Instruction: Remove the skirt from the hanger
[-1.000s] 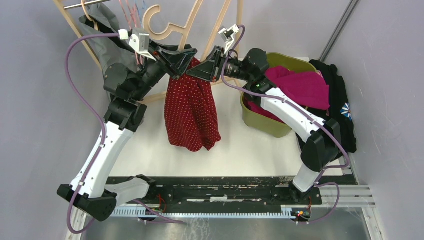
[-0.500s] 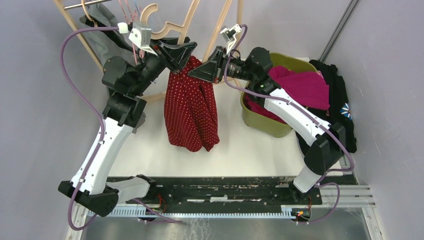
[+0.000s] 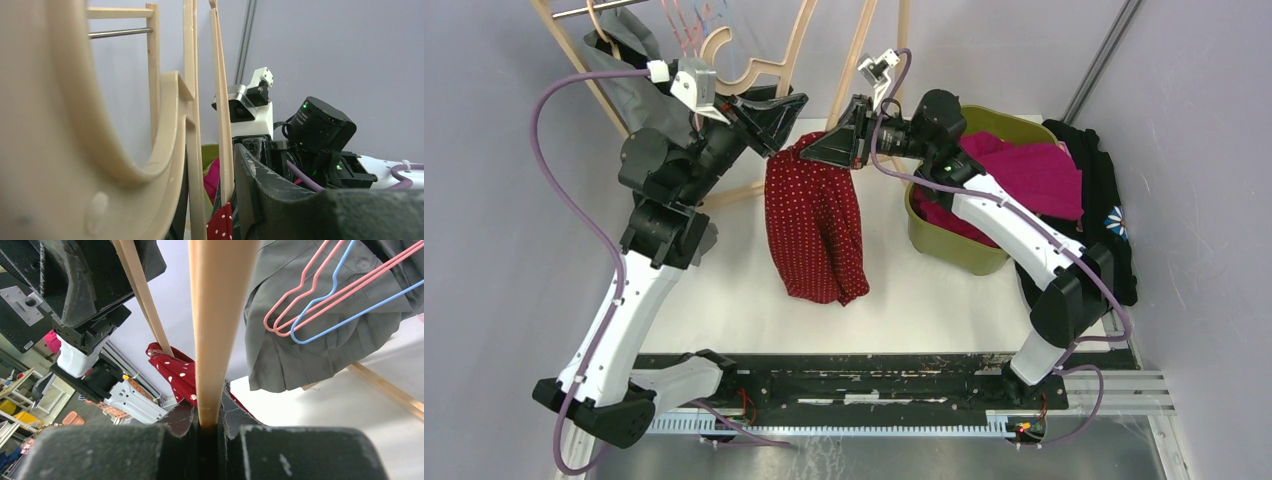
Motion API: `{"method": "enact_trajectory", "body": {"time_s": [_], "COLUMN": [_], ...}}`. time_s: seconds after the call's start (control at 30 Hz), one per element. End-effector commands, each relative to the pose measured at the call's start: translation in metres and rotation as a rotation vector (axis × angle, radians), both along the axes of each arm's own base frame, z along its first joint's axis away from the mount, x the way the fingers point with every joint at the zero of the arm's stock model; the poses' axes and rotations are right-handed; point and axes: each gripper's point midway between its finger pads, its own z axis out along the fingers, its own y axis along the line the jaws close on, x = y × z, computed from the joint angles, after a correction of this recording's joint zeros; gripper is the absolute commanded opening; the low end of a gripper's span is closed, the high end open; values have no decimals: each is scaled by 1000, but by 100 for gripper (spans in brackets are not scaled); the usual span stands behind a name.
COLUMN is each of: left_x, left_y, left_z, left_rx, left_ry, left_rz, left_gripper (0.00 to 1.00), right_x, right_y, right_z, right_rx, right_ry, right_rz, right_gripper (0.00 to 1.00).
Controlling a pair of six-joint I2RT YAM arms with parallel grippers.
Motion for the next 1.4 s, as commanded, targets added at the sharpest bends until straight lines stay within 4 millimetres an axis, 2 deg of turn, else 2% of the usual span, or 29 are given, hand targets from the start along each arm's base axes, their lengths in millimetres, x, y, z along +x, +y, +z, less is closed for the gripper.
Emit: {"method": "enact_trajectory", "body": {"time_s": [0.0, 0.03, 0.07, 0.1, 0.13, 0.17, 0.33, 0.53, 0.73, 0.93, 1.17, 1.37], "left_x": [8, 12, 15, 17, 20, 25, 43, 54, 58, 56, 52, 47], "left_y": [-15, -18, -22, -26, -27, -29, -25, -9, -10, -6, -1, 0], "left_z": [7, 6, 4, 4, 3, 1, 0, 21, 13, 19, 27, 42], "left_rx": [15, 12, 8, 8, 5, 3, 16, 12, 2, -3, -16, -46], "left_ry": [-67, -62, -61, -64, -56, -44, -8, -31, 0, -19, -39, -70], "left_rz": [-38, -51, -63, -78, -80, -78, -10, 103, 106, 121, 140, 129], "left_gripper": [42, 40, 31, 11, 4, 3, 3, 3, 3, 3, 3, 3], "right_x": [-9, -9, -11, -12, -13, -14, -12, 3, 15, 30, 36, 38], "right_y": [-3, -4, -4, -4, -5, -5, -6, -6, -12, -17, -13, -11], "right_z": [20, 20, 22, 21, 21, 21, 20, 5, 1, -10, -21, -31], "right_rx": [36, 35, 36, 33, 33, 30, 15, -43, -80, -116, -131, -143], "right_ry": [-60, -61, -63, -63, -65, -65, -72, -42, -53, -53, -32, -18], "right_rz": [15, 17, 19, 20, 17, 18, 8, -60, -98, -138, -144, -137], "right_gripper": [1, 1, 1, 1, 1, 1, 1, 1, 1, 13, 29, 31]}}
